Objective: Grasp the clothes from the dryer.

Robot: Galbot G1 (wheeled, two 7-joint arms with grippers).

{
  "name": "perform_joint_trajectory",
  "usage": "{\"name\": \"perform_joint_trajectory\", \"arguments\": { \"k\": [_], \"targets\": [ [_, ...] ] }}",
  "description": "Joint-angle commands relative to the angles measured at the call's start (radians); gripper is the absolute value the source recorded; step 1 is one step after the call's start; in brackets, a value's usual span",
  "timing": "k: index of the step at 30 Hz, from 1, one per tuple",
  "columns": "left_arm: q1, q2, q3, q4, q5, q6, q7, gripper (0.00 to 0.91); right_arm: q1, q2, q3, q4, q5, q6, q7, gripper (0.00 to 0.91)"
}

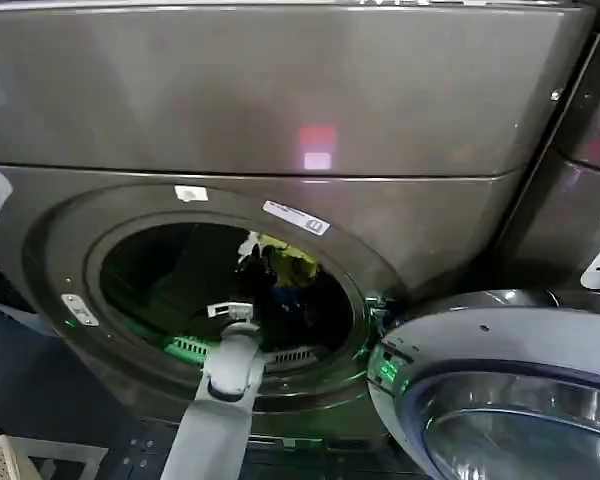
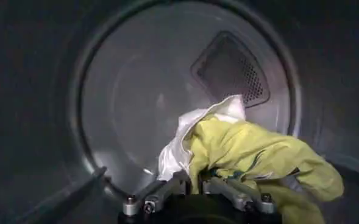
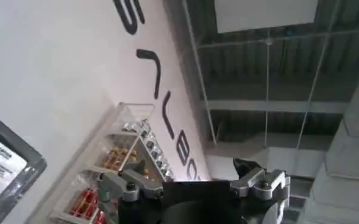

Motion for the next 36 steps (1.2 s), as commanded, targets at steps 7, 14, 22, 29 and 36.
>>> {"name": "perform_joint_trajectory", "arguments": {
  "k": [7,14,22,29,36],
  "targets": [
    [0.028,-0.004,-0.011,-0.024,-0.017,0.001,-0.012,0.0,-0.003,0.002,0.005,0.008,-0.007,-0.015,0.006,0.907],
    [0.034,-0.001,-0.012,-0.031,-0.02,0.002,-0.011,0.0,-0.008,0.005,0.009,0.01,-0.006,-0.017,0.002,0.907],
    [0.051,0.008,-0.016,-0.043,-0.028,0.0,-0.01,0.0,-0.019,0.003,0.023,0.004,-0.004,-0.018,-0.019,0.907],
    [0.05,0.015,-0.014,-0.051,-0.036,0.01,-0.008,0.0,-0.016,0.006,0.028,0.005,-0.003,-0.024,-0.022,0.907],
    [0.047,0.019,-0.013,-0.053,-0.042,0.012,-0.005,0.0,-0.023,0.005,0.042,0.007,-0.003,-0.028,-0.025,0.907]
  ]
}}
